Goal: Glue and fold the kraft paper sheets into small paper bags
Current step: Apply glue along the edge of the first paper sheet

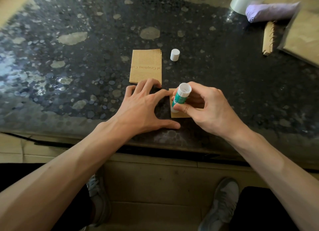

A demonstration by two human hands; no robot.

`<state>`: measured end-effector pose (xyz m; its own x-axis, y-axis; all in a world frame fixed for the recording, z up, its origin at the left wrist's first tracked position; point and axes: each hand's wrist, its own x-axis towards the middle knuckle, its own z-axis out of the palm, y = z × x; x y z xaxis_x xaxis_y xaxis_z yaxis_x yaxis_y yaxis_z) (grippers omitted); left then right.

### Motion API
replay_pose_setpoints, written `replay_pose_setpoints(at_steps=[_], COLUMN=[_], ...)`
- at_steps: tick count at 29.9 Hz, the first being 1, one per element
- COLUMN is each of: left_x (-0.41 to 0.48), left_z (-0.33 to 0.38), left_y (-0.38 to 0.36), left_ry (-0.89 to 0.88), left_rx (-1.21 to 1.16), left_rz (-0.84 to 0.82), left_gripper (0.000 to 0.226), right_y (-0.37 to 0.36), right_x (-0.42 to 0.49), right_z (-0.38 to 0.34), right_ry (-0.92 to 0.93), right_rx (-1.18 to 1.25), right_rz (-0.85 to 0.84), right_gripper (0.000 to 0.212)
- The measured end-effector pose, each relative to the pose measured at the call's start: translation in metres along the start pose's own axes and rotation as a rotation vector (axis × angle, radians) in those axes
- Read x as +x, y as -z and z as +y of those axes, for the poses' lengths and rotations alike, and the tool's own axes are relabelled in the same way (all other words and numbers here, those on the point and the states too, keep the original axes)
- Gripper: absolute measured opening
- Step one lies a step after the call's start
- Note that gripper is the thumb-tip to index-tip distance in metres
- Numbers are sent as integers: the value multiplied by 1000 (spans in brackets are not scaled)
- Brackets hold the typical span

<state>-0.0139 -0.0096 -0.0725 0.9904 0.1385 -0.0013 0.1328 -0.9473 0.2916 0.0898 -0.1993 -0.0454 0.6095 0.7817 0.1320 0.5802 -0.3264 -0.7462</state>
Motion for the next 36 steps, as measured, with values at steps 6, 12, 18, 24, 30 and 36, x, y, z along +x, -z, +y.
replay_pose_setpoints(at_steps=[6,12,18,24,30,36], left_x=[0,-1,-2,-1,-2,-2], left_z=[0,-1,-1,0,1,3], left_y=[0,0,2,2,3,4], left_ry=[2,-6,-13,-12,-6,9], left_rx=[12,-9,13,27,27,18], left_rz=[-14,-19,-22,-39,-40,-49], left_gripper=[102,107,107,107,107,112], right_y=[2,3,3,3,8,12], right_x=[-4,-6,-6,-7,-7,4], right_z=[-4,-5,-4,-3,-3,0], right_ry=[3,17,41,41,-16,-14], right_rx=[29,41,42,66,258,281], right_rz=[-28,-40,-71,-108,-127,112], right_gripper=[30,29,27,25,24,22])
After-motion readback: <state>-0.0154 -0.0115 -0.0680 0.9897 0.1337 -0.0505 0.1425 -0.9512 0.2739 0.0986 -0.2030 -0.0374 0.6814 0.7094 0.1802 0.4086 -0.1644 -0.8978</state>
